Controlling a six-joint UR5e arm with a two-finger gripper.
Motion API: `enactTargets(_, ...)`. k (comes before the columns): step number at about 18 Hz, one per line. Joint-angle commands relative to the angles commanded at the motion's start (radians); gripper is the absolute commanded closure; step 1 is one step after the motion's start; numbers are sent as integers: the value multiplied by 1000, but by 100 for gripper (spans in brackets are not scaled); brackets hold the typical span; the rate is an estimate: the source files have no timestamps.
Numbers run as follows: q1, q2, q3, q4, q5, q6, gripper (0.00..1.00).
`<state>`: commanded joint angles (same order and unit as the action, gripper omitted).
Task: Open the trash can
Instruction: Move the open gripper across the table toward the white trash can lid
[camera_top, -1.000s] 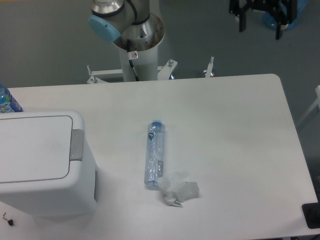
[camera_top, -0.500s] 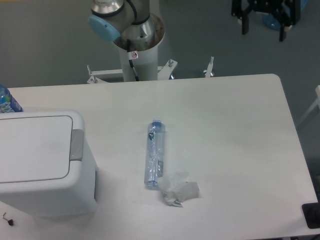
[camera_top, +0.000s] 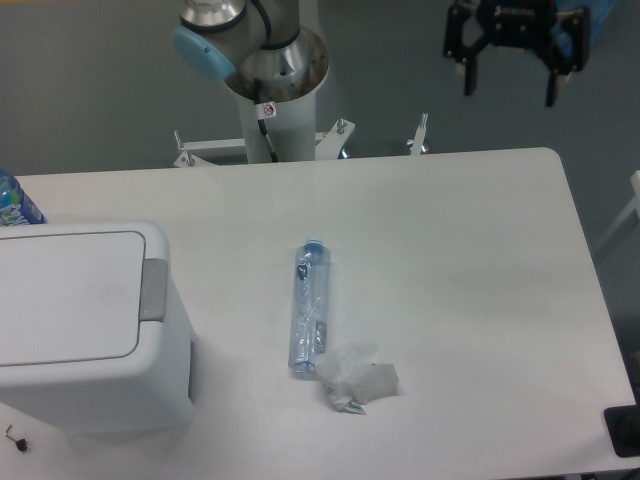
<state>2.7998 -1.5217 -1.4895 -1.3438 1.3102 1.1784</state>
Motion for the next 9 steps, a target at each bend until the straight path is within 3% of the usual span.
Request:
enactTargets(3, -45, -6, 0, 52, -28, -139, 0)
enactTargets(9, -213, -64, -11, 265, -34, -546, 0)
